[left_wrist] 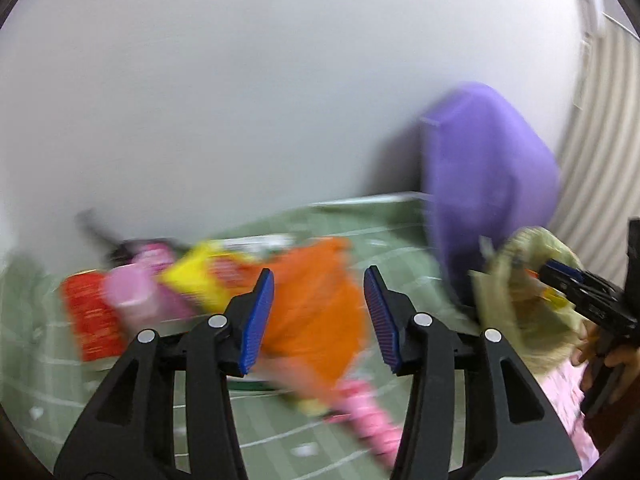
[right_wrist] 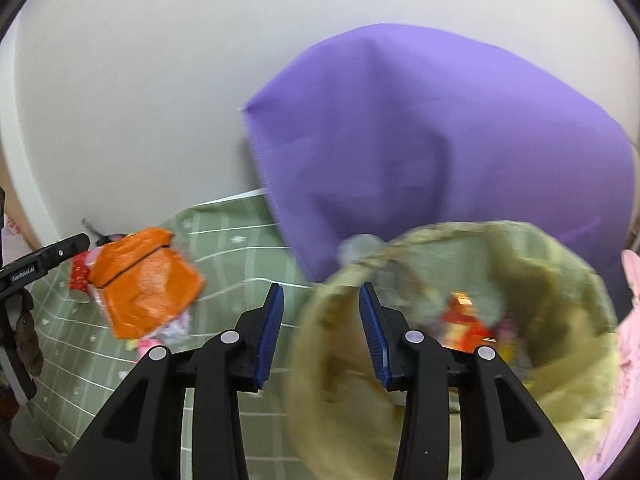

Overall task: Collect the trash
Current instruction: 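Reach left gripper to the grey strap behind the pink jar and grasp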

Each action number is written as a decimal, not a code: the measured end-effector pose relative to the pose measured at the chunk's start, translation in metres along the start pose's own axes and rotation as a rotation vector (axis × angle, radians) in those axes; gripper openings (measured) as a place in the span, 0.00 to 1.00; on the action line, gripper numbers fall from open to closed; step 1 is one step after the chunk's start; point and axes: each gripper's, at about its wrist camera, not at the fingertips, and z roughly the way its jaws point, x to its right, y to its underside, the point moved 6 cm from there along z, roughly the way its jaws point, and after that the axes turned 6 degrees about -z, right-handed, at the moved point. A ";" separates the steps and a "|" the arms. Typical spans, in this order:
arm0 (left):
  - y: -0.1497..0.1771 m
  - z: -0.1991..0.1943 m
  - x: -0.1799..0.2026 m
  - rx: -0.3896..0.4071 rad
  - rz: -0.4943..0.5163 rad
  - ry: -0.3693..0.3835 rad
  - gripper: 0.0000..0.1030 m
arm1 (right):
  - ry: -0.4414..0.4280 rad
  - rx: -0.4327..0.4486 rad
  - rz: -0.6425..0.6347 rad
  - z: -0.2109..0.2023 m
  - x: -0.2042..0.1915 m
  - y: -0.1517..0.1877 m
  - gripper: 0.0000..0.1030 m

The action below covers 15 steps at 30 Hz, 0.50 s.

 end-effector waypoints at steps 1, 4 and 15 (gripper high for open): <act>0.000 -0.005 -0.020 0.014 -0.030 -0.035 0.43 | -0.020 -0.003 -0.011 0.006 -0.010 -0.002 0.37; -0.006 -0.014 -0.077 0.040 -0.136 -0.101 0.45 | -0.061 -0.010 -0.046 0.021 -0.037 -0.009 0.37; -0.027 0.030 -0.176 -0.011 -0.250 -0.189 0.49 | -0.152 -0.022 -0.089 0.063 -0.091 -0.026 0.37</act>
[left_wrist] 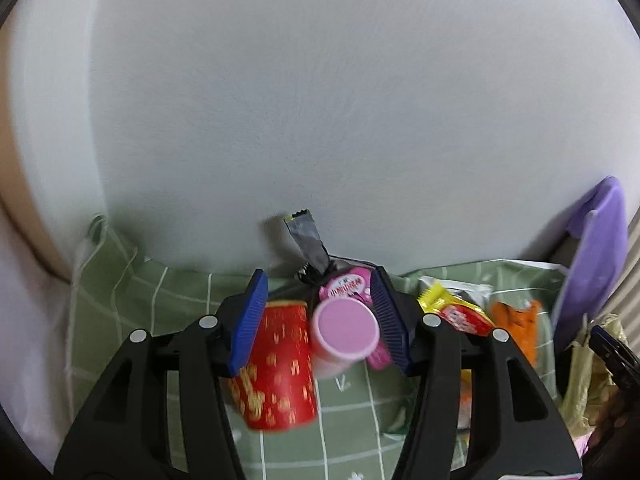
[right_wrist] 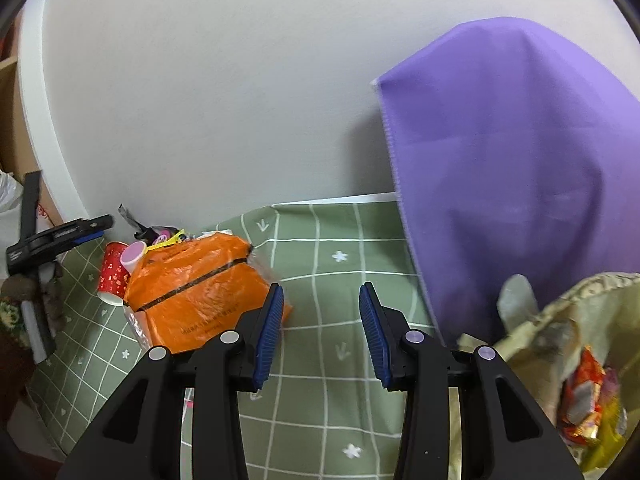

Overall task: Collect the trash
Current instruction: 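Reach left gripper to the grey strap behind the pink jar and grasp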

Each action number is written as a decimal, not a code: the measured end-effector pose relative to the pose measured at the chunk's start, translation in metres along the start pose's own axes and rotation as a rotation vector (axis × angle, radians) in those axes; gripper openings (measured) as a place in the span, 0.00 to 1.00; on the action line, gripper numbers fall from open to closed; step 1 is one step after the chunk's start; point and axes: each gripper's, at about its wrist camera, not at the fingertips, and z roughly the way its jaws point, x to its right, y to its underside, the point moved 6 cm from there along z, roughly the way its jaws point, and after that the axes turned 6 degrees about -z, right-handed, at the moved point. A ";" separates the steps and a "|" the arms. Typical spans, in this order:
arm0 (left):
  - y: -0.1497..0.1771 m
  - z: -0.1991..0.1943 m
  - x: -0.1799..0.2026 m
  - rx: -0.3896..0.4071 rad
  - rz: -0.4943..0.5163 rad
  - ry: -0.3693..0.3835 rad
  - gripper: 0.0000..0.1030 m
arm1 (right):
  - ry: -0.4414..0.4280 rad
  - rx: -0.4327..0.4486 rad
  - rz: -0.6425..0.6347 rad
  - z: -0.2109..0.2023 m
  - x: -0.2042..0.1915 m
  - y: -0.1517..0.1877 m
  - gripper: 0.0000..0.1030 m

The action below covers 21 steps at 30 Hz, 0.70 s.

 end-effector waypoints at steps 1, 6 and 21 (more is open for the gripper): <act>-0.003 0.006 -0.002 -0.016 -0.003 0.003 0.49 | -0.001 -0.006 -0.006 0.004 -0.003 0.000 0.37; -0.010 0.037 0.004 -0.054 -0.005 -0.060 0.41 | -0.012 -0.037 0.000 0.015 -0.007 0.006 0.37; -0.011 -0.048 0.032 0.010 0.004 0.121 0.13 | -0.117 -0.020 -0.033 0.035 -0.046 -0.012 0.37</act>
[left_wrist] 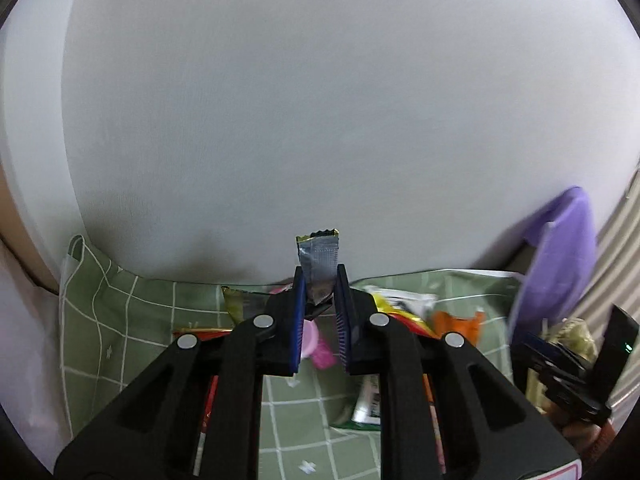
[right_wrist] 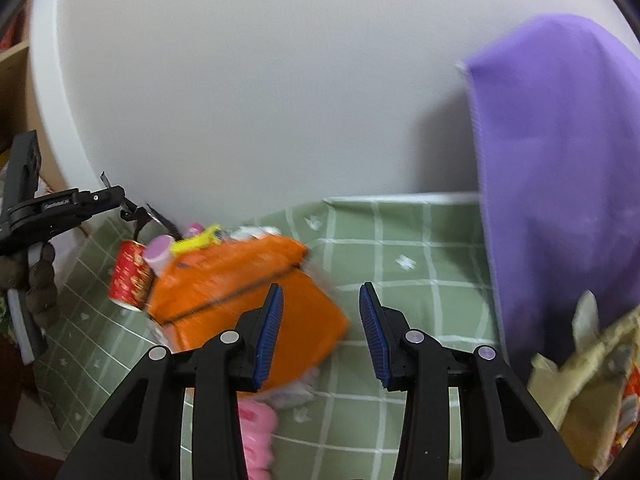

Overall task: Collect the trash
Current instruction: 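Reach left gripper to the grey strap behind the pink jar and grasp, then grasp the orange plastic bag with right gripper while left holds the grey strap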

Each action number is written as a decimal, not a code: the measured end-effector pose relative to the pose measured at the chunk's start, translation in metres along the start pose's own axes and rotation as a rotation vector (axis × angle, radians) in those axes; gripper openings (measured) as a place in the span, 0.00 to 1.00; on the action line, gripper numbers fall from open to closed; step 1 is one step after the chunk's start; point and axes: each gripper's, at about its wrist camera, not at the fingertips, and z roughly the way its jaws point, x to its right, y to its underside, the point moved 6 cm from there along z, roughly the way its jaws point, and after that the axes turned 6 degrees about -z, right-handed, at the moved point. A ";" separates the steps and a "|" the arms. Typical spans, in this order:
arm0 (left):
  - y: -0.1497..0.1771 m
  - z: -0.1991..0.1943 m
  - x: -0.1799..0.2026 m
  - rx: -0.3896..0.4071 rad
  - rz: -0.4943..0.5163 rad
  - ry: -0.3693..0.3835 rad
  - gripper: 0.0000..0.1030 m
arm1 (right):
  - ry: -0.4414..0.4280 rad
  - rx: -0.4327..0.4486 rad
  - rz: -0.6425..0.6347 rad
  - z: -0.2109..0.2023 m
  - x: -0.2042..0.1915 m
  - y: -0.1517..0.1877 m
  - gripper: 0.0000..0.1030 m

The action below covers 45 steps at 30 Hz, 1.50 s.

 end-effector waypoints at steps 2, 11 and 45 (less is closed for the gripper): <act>0.002 -0.013 0.007 0.011 0.014 0.021 0.13 | -0.016 0.012 -0.020 0.003 -0.009 -0.009 0.42; 0.040 -0.016 0.000 -0.052 0.010 0.004 0.13 | 0.000 -0.028 -0.112 0.047 -0.029 -0.027 0.48; 0.064 -0.019 -0.035 -0.067 -0.017 -0.048 0.13 | -0.111 -0.204 0.010 0.079 0.004 0.032 0.52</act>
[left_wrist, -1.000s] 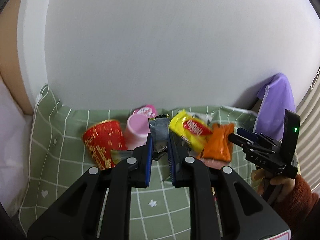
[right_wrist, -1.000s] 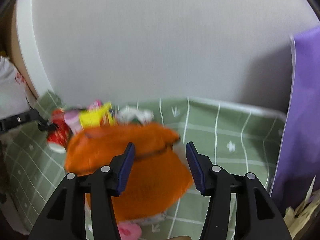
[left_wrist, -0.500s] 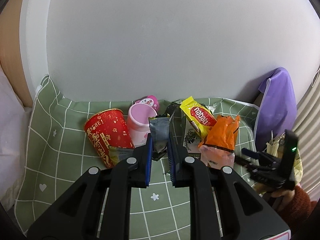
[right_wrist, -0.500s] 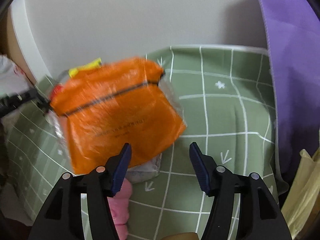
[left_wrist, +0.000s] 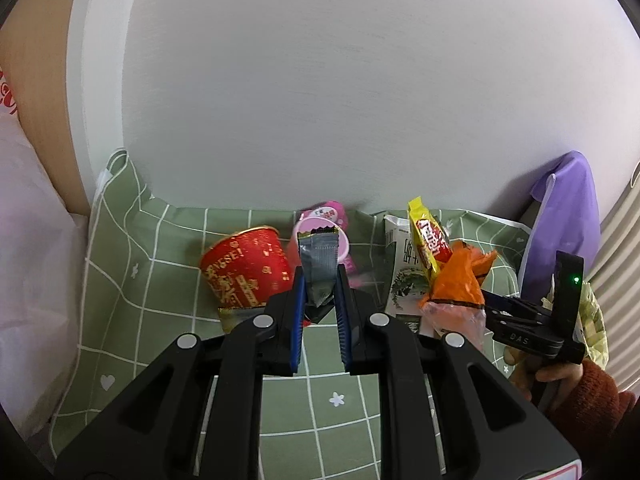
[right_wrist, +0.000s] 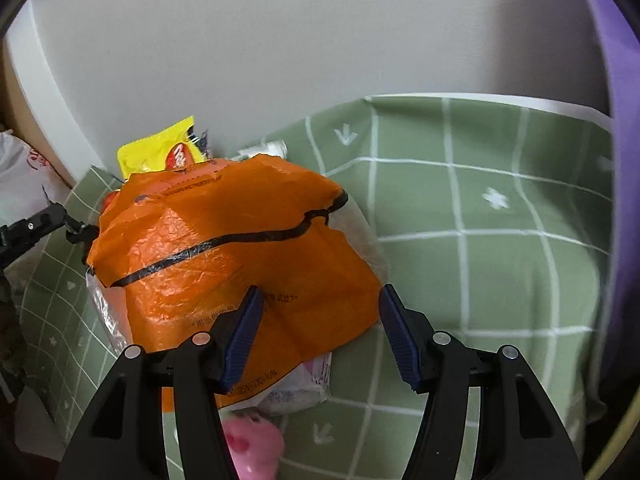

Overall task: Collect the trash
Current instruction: 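Grasp the orange plastic bag with right gripper while left holds the grey strap, then lift the orange bag with right gripper while left carries the grey strap toward the trash bag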

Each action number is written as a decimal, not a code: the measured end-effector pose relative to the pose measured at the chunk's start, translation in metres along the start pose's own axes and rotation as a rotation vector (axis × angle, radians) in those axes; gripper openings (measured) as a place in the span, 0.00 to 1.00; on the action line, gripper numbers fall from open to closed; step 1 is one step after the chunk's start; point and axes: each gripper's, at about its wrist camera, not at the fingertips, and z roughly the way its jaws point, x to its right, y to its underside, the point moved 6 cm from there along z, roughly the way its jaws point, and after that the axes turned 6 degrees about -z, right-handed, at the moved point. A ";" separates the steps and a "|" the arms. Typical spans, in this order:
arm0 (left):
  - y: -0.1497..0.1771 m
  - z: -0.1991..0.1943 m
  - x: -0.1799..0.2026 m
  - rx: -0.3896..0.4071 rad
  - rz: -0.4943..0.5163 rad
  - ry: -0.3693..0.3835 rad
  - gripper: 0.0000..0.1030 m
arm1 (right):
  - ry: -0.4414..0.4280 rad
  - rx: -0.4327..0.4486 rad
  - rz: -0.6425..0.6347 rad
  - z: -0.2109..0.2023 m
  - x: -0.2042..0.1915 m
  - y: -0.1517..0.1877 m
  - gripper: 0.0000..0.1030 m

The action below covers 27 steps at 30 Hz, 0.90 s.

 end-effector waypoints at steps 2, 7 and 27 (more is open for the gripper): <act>-0.001 0.000 -0.002 0.000 -0.005 0.000 0.13 | -0.039 -0.006 -0.003 0.002 -0.003 -0.002 0.33; 0.000 0.001 -0.003 0.000 -0.003 0.003 0.13 | -0.050 0.001 -0.048 -0.002 -0.017 -0.008 0.03; -0.004 -0.012 0.035 0.037 0.059 0.085 0.13 | 0.084 0.168 0.011 -0.096 0.009 -0.013 0.03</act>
